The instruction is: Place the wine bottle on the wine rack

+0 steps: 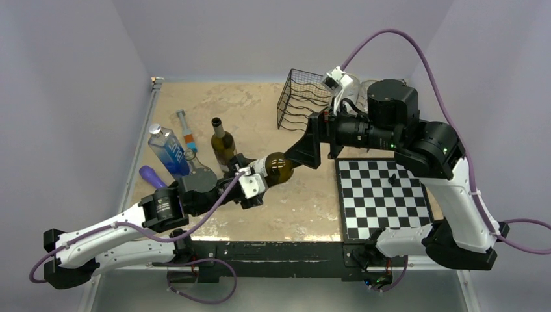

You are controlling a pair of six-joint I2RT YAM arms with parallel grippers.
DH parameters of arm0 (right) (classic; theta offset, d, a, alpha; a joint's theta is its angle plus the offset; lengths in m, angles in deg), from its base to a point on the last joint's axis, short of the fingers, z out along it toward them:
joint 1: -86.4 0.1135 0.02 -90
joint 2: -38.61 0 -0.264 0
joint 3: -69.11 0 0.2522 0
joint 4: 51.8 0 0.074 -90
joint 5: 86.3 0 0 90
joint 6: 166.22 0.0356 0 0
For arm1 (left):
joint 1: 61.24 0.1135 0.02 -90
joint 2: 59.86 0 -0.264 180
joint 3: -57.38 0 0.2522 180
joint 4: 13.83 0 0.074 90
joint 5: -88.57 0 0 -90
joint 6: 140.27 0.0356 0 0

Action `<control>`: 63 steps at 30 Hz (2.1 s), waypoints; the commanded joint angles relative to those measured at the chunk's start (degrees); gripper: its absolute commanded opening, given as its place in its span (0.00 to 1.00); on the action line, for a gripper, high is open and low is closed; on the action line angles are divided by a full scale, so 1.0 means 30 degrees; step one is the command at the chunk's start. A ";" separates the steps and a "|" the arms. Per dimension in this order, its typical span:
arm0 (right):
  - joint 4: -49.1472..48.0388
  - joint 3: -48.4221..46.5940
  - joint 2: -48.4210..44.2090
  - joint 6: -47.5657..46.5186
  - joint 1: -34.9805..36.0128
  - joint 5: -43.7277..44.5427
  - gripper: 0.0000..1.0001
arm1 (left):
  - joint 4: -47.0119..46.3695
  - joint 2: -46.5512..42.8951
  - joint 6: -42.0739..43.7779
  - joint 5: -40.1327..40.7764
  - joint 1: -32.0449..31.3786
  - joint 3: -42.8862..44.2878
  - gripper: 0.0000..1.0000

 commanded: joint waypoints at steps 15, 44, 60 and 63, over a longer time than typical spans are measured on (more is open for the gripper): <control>0.5104 -0.4437 -0.0518 -0.1999 0.0023 0.3655 0.99 | -0.4796 0.0436 0.9649 0.0569 0.0066 0.1540 0.00; 0.8182 0.1060 0.0698 -0.3842 0.0074 -0.1649 0.86 | -0.5368 0.1686 1.4974 0.0609 0.0070 0.1415 0.00; 0.6814 0.3289 0.1078 -0.2663 0.0587 -0.2226 0.57 | -0.5687 0.2980 1.4403 0.1370 0.0070 0.2253 0.00; 0.6826 0.3531 0.1079 -0.2545 0.0709 -0.2153 0.52 | -0.5667 0.3313 1.4202 0.1769 0.0113 0.2494 0.00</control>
